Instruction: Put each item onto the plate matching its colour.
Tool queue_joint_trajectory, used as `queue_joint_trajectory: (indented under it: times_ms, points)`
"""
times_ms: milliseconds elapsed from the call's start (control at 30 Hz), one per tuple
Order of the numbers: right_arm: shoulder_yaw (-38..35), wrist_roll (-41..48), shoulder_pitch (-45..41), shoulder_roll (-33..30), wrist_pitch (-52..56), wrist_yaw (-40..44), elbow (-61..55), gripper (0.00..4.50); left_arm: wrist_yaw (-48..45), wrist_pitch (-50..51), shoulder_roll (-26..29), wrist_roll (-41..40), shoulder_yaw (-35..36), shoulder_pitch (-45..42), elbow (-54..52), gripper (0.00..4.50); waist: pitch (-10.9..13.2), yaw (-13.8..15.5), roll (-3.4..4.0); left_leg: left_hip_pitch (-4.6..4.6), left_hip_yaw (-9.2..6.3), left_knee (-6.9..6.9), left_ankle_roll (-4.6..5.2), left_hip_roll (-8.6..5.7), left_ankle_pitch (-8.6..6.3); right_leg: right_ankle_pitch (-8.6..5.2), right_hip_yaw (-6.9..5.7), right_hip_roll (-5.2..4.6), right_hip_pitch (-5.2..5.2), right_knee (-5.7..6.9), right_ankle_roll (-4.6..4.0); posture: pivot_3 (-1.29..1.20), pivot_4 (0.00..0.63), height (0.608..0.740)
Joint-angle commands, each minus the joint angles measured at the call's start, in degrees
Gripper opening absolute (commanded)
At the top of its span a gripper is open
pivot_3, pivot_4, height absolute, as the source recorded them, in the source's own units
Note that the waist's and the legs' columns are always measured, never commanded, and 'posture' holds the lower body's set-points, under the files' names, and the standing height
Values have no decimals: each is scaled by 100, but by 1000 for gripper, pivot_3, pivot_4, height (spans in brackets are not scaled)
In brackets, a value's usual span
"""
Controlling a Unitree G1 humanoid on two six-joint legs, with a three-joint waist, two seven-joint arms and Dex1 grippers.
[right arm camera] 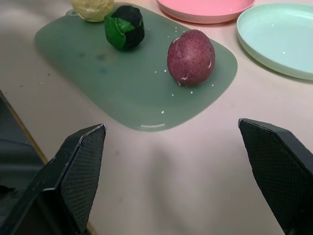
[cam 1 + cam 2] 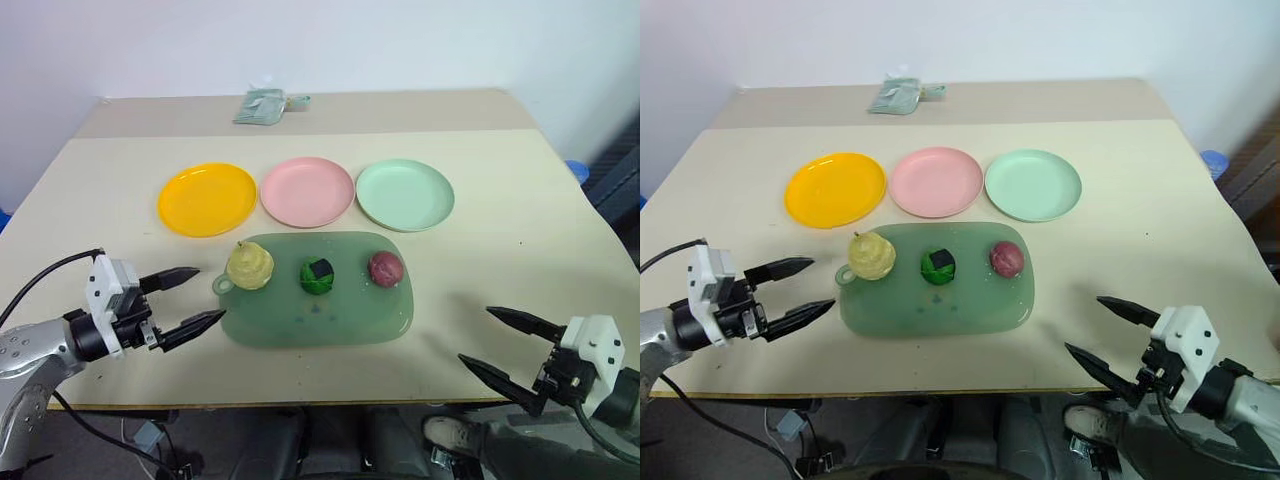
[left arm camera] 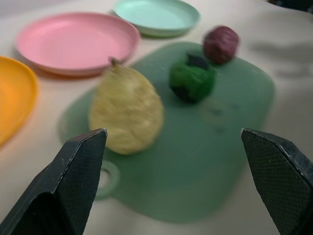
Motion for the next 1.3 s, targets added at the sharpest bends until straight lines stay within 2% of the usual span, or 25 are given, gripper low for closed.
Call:
queue_joint_trajectory:
  times_ms: [33,167,333,600,833,1033,1300]
  points:
    - [-491,268,88,-12,-110,223,-92,4433,-146,154,148,-131,285,228,-312,4500,7,-3,8,0,1,-1,1,0,0,0,0,0,0,-1,0,0,150,740]
    - [-898,648,-20,-239,250,212,-283,4433,-12,177,58,-121,264,191,-425,4500,17,9,12,0,2,-1,3,0,-1,0,0,-1,0,-3,0,0,150,740]
    - [-1007,1009,-377,-549,766,-108,-641,4433,348,317,-65,-158,235,42,-588,4500,20,6,8,-1,3,0,3,2,-1,-1,-1,-2,1,-3,-1,0,150,740]
    - [116,594,-1316,-605,910,-499,-644,4433,961,398,-405,-188,154,-202,-909,4500,31,13,-4,-4,7,2,14,2,3,0,-2,-2,-2,-8,1,0,150,740]
    - [1178,70,-2517,-632,349,89,207,4433,1867,913,-768,-351,-106,-715,-905,4500,35,9,-7,-1,6,22,14,2,3,4,-6,-1,10,-4,5,0,150,740]
    - [1867,-308,-3783,-499,-272,711,1569,4433,2405,1035,-1014,32,-595,-1062,-731,4500,37,4,-5,0,7,24,16,1,4,14,-7,0,9,0,24,0,150,740]
    - [2384,-511,-4569,-181,-648,986,2170,4433,3027,995,-1504,681,-1187,-1525,-463,4500,38,10,-8,-1,6,32,13,1,5,17,-9,1,7,14,27,0,150,740]
